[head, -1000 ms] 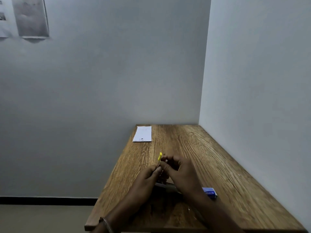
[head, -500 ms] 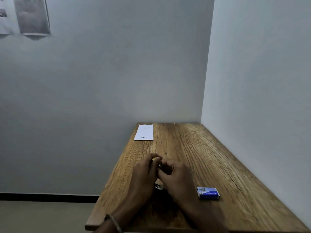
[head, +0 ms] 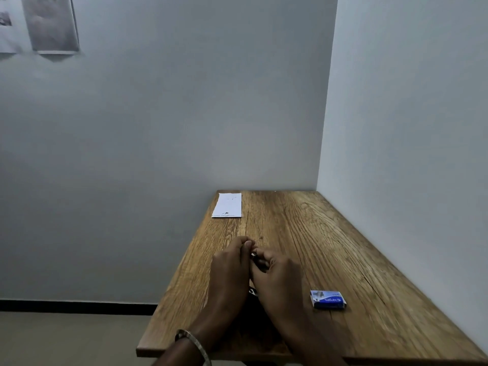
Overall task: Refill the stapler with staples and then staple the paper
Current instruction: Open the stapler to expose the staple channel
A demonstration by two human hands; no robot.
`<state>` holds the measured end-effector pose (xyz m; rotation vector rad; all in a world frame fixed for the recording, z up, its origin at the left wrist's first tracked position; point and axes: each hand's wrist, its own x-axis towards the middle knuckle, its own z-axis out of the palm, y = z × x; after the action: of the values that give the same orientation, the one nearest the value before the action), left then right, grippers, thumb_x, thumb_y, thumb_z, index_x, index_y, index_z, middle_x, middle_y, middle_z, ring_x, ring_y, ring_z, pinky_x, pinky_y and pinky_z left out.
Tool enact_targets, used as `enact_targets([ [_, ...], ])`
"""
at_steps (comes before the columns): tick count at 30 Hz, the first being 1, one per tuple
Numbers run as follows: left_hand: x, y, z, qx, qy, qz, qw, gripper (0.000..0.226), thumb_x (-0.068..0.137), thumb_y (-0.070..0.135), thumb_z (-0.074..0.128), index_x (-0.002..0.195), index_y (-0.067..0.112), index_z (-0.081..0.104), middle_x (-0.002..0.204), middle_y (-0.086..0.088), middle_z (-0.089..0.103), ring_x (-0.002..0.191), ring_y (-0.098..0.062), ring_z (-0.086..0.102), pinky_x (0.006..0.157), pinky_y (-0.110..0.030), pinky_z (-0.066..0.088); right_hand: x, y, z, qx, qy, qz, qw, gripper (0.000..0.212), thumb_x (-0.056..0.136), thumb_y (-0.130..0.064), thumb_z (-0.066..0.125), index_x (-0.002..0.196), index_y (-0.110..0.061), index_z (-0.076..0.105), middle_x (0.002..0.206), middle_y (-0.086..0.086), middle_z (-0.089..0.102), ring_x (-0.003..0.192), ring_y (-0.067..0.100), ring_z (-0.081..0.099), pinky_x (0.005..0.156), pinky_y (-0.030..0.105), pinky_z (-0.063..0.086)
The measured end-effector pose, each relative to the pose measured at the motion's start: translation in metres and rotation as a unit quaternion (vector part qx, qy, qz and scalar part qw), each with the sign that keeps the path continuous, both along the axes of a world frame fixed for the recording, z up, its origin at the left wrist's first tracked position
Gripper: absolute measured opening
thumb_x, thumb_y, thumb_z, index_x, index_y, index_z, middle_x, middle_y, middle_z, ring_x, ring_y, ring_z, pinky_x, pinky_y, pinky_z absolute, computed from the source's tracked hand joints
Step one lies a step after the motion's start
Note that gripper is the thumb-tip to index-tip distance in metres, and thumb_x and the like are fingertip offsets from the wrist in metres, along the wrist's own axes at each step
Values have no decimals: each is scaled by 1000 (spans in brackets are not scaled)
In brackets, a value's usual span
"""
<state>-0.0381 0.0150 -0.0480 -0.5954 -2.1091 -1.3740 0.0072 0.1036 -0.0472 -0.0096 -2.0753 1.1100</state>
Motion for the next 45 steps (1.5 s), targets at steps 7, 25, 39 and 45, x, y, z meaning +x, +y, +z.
enact_targets([
  [7, -1, 4, -2, 7, 3, 5, 1000, 17, 100, 21, 53, 99, 21, 69, 74, 16, 67, 73, 6, 66, 58, -11, 51, 0, 2, -3, -20, 5, 3, 1000, 18, 86, -18, 73, 103, -22, 77, 89, -10, 78, 80, -8, 69, 72, 14, 56],
  [25, -3, -2, 0, 39, -24, -71, 996, 32, 99, 13, 53, 88, 42, 63, 89, 31, 69, 81, 7, 68, 63, -7, 51, -3, 13, -3, -81, -80, 81, 990, 22, 79, -16, 79, 84, -35, 69, 77, -20, 71, 80, -16, 64, 64, 2, 46],
  [39, -8, 2, -2, 46, -29, -31, 998, 17, 99, 19, 54, 93, 22, 70, 78, 13, 71, 76, 7, 67, 61, -7, 49, 0, 9, -2, -91, -52, 106, 989, 15, 88, -17, 71, 97, -26, 79, 71, -23, 72, 78, -9, 69, 68, 12, 54],
  [45, -7, 4, -1, 46, -40, -20, 998, 18, 99, 19, 55, 90, 25, 69, 76, 14, 69, 77, 8, 65, 61, -6, 48, 1, 8, -3, -73, -47, 108, 990, 18, 90, -16, 69, 103, -26, 77, 67, -34, 66, 80, -15, 66, 67, 5, 50],
])
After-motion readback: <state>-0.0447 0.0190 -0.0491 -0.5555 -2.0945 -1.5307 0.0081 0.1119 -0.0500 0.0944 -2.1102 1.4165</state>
